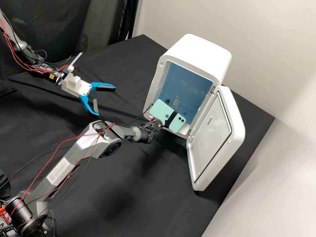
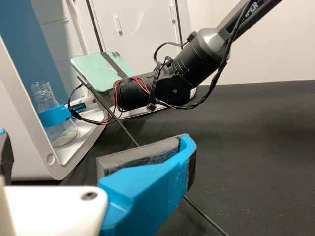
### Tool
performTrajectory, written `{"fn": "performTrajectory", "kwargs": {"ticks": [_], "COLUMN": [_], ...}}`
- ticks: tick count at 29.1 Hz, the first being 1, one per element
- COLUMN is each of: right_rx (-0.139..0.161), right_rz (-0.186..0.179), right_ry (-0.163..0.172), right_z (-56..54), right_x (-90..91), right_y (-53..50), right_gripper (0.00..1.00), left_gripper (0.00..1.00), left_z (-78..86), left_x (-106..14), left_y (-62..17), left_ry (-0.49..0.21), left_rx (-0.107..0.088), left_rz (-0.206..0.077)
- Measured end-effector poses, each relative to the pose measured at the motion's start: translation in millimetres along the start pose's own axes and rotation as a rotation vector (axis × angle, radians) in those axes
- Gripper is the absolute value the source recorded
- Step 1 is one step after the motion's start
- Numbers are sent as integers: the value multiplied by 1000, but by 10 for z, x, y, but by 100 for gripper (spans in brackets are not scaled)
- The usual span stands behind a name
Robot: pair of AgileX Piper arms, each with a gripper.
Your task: Take the flask out of the incubator
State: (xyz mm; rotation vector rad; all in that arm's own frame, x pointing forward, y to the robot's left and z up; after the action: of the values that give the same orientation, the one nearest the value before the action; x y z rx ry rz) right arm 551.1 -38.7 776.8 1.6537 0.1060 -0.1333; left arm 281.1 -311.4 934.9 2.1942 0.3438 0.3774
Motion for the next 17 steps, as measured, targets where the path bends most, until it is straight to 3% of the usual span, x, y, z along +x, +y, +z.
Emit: {"fn": "performTrajectory", "kwargs": {"ticks": [17], "right_rx": [2], "right_rz": [4], "right_ry": [17], "right_z": [10], "right_x": [-13], "right_y": [-21], "right_gripper": [0], "left_gripper": [100], "left_z": [0], "left_x": [0], "left_y": [0], "left_ry": [0], "left_rx": [0], "left_rz": [0]}}
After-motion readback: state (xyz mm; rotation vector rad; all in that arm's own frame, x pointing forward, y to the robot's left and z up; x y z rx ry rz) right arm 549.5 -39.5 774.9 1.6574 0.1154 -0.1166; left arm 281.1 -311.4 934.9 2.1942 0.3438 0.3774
